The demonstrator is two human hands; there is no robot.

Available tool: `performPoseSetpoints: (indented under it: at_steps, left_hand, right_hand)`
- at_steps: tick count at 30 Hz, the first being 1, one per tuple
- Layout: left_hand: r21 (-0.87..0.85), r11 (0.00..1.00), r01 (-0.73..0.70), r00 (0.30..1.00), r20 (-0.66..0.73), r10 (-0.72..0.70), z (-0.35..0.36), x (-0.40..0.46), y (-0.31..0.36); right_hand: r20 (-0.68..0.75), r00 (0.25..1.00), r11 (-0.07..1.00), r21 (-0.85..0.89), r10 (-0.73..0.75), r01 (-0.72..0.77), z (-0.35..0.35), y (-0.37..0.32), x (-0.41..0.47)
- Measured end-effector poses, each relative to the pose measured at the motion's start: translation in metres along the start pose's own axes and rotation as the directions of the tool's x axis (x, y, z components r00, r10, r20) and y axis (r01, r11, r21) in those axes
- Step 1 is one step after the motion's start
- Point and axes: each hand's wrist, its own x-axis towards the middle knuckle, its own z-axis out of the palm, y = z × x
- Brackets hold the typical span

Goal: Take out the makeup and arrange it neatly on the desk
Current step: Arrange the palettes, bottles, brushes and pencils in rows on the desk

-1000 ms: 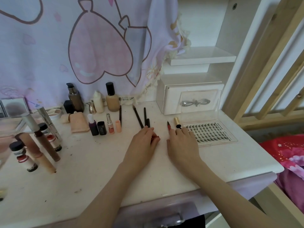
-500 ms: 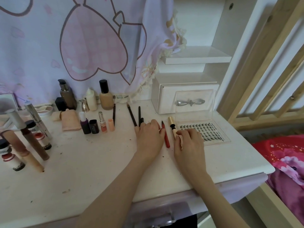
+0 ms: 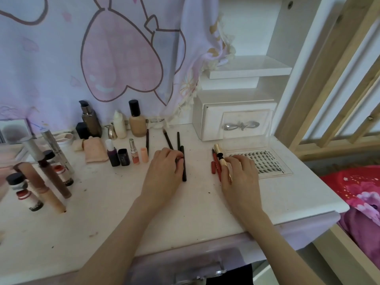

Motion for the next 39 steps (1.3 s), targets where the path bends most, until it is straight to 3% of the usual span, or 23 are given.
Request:
performPoseSetpoints:
  at_steps: [3,6,10,21,24,27,29,32,34,39]
  left_hand:
    - [0.037,0.999,-0.029,0.999,0.046,0.027,-0.012,-0.019,-0.021]
    - [0.044,0.999,-0.019,0.996,0.093,0.015,-0.015,-0.027,-0.029]
    - [0.059,0.997,-0.047,0.993,0.114,0.040,-0.015,-0.026,-0.027]
    - [-0.062,0.998,0.014,0.997,0.079,-0.009,-0.013,-0.026,-0.037]
    - [-0.153,0.983,0.103,0.993,0.081,-0.091,-0.016,-0.024,-0.038]
    - [-0.234,0.961,0.149,0.988,0.080,-0.134,-0.019,-0.023,-0.037]
    - [-0.294,0.938,0.186,0.982,0.087,-0.167,-0.020,-0.023,-0.035]
    - [-0.404,0.881,0.245,0.969,0.132,-0.209,-0.023,-0.022,-0.032]
    - [-0.482,0.843,0.239,0.971,0.106,-0.214,-0.027,-0.021,-0.031]
    - [-0.703,0.683,0.196,0.968,0.028,-0.249,-0.040,-0.026,-0.031]
  right_hand:
    - [-0.055,0.994,0.995,0.006,-0.098,0.098,0.004,-0.016,0.003]
    - [0.039,0.986,0.986,0.047,-0.164,0.162,0.021,-0.044,0.008]
    - [0.295,0.955,1.000,0.008,-0.006,0.004,0.047,-0.070,0.013]
    - [0.415,0.885,0.970,-0.201,0.209,-0.135,0.051,-0.073,0.023]
    - [0.344,0.908,0.971,-0.095,0.240,-0.221,0.048,-0.068,0.019]
    - [0.221,0.939,0.936,0.175,0.263,-0.304,0.044,-0.066,0.011]
    - [0.201,0.934,0.844,0.402,0.296,-0.354,0.041,-0.068,0.007]
    - [0.334,0.904,0.656,0.624,0.266,-0.424,0.036,-0.072,-0.001]
    - [0.422,0.894,0.638,0.648,0.153,-0.415,0.034,-0.075,-0.008]
    - [0.463,0.886,0.756,0.585,-0.013,-0.295,0.031,-0.081,-0.012]
